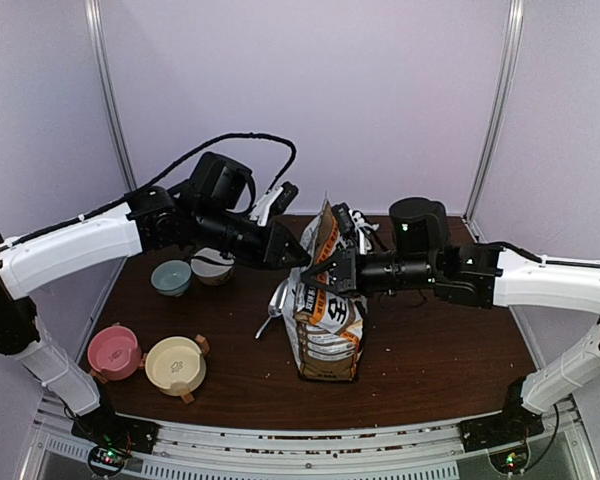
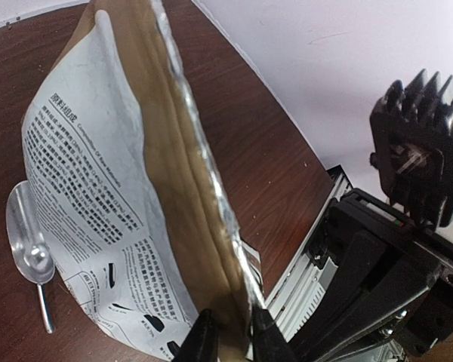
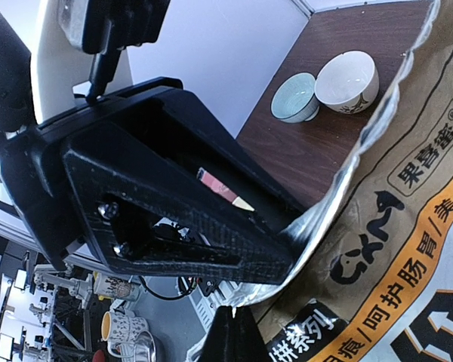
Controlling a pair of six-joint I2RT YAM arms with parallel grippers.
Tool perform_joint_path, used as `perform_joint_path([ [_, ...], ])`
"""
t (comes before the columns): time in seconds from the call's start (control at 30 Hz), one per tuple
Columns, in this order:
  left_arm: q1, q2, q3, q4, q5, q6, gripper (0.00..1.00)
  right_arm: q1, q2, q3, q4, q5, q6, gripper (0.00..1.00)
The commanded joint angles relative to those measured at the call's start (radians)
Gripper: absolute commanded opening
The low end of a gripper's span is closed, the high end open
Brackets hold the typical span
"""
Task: Serve the pet food
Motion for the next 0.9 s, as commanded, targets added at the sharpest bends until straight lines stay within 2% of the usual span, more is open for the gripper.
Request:
perform_joint_path([
  [0.0,-0.003,0.028,0.033,0.002,0.052,0.012,0.17,0.028,0.03,0.037,-0.057,-0.011,-0.046,0.0],
  [0.2,-0.003,0.034,0.039,-0.006,0.064,0.007,0.0,0.035,0.033,0.048,-0.093,0.03,-0.057,0.0],
  [0.4,-0.003,0.022,0.038,-0.031,0.019,0.003,0.0,0.036,0.015,0.05,-0.136,0.088,-0.058,0.0],
  [0.63,-0.003,-0.028,0.011,-0.069,-0.136,-0.011,0.0,0.036,-0.014,0.038,-0.163,0.14,-0.049,0.0],
  [0.87,-0.003,-0.056,-0.003,-0.075,-0.183,-0.021,0.0,0.037,-0.015,0.037,-0.169,0.148,-0.042,0.0],
])
